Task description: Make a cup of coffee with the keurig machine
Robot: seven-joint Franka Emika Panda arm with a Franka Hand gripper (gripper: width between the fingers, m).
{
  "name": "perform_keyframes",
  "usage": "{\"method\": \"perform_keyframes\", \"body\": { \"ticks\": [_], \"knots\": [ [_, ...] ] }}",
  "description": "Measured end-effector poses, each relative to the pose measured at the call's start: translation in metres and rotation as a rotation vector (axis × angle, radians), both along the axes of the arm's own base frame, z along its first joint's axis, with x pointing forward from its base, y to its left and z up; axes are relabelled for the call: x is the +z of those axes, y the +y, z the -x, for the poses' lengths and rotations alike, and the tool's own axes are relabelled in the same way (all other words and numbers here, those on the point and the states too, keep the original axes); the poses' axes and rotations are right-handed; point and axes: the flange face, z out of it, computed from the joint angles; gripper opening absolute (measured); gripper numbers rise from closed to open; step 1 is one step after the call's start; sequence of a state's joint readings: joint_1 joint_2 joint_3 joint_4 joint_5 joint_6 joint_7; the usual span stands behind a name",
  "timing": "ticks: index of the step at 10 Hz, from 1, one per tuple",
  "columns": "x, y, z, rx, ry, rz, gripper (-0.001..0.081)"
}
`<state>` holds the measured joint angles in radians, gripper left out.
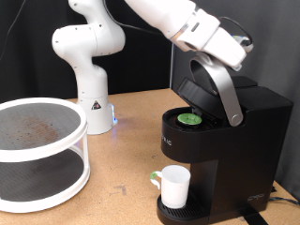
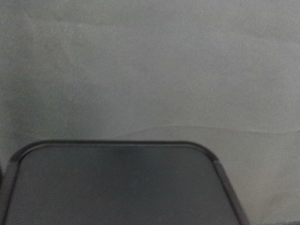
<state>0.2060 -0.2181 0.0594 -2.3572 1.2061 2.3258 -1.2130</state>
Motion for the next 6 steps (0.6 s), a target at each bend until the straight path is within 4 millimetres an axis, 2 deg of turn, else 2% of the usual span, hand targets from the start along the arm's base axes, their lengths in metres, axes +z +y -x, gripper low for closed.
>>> {"method": "perform_keyframes", "body": {
  "ticks": [3, 6],
  "knots": [
    [-0.019, -0.029, 0.012, 0.044, 0.002, 0.03, 0.0],
    [-0.05, -0.056, 0.025, 0.002, 0.021, 0.068, 0.0]
  ]
}}
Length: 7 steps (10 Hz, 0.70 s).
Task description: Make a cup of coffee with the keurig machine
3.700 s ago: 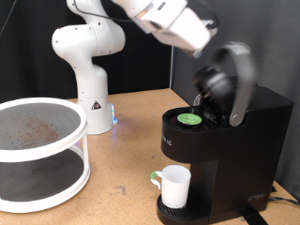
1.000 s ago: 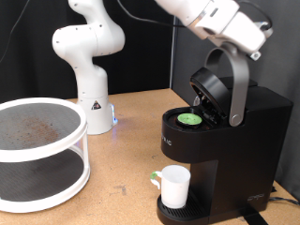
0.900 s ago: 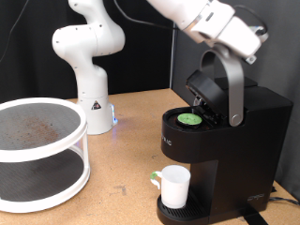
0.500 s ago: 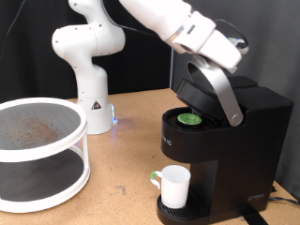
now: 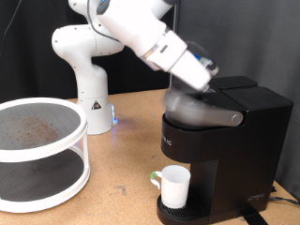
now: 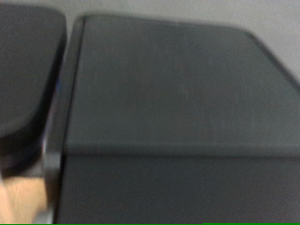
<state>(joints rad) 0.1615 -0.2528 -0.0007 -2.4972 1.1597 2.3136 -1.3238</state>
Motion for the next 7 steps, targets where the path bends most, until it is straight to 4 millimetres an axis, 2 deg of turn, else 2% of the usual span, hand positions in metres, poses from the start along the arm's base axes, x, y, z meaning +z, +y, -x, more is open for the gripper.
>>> {"method": "perform_keyframes", "body": {
  "ticks": [5, 7],
  "knots": [
    [-0.007, -0.014, 0.005, -0.087, -0.01, -0.032, 0.0],
    [-0.015, -0.015, 0.01, -0.134, -0.02, -0.217, 0.0]
  ]
}}
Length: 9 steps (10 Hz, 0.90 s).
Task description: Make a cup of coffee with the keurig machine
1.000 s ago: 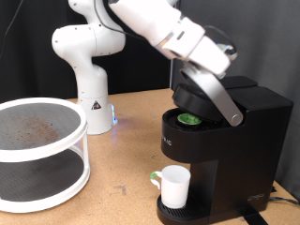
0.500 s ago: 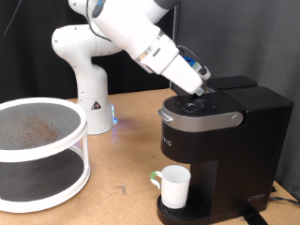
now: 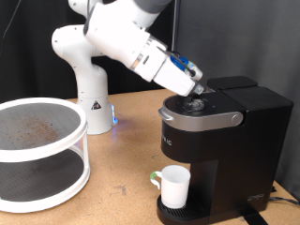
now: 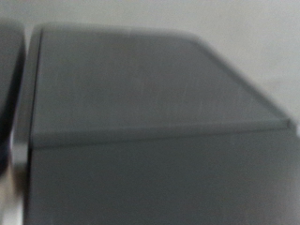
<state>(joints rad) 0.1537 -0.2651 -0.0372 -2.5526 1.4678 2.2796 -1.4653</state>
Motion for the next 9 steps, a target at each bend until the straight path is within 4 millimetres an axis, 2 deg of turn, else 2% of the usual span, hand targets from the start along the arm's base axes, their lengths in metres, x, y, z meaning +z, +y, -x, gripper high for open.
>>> {"method": "perform_keyframes", "body": {
  "ticks": [2, 4, 6, 9],
  "knots": [
    [0.011, -0.001, 0.001, -0.016, -0.001, -0.146, 0.0],
    [0.032, -0.003, 0.004, -0.021, 0.002, -0.201, 0.0],
    [0.051, -0.009, 0.004, -0.042, -0.04, -0.16, 0.0],
    [0.082, -0.011, -0.014, -0.056, -0.143, -0.095, 0.0]
  ]
}}
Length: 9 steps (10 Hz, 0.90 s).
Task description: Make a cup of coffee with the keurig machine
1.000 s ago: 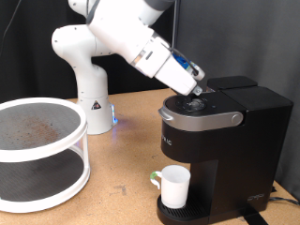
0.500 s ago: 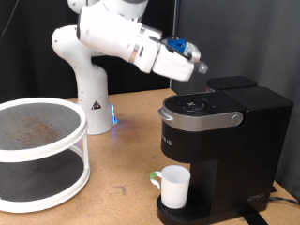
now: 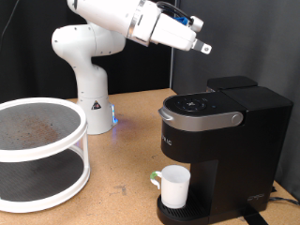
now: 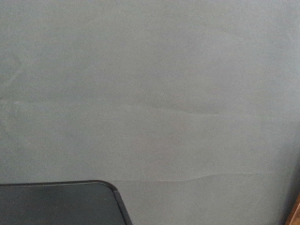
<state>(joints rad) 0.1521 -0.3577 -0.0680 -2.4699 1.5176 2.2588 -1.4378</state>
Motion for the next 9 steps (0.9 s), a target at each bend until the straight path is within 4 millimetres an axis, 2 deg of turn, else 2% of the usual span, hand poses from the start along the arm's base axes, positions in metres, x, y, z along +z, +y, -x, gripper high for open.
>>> {"method": "perform_keyframes", "body": {
  "ticks": [2, 3, 7, 8, 9],
  "knots": [
    [-0.003, 0.0, 0.0, 0.0, -0.01, 0.045, 0.0],
    [0.001, 0.004, -0.002, 0.004, -0.041, 0.148, 0.0],
    [0.045, 0.039, -0.023, 0.184, -0.046, 0.654, 0.0],
    [0.046, 0.039, -0.034, 0.237, -0.018, 0.731, 0.0],
    [0.046, 0.04, -0.034, 0.212, -0.024, 0.691, 0.0]
  ]
}}
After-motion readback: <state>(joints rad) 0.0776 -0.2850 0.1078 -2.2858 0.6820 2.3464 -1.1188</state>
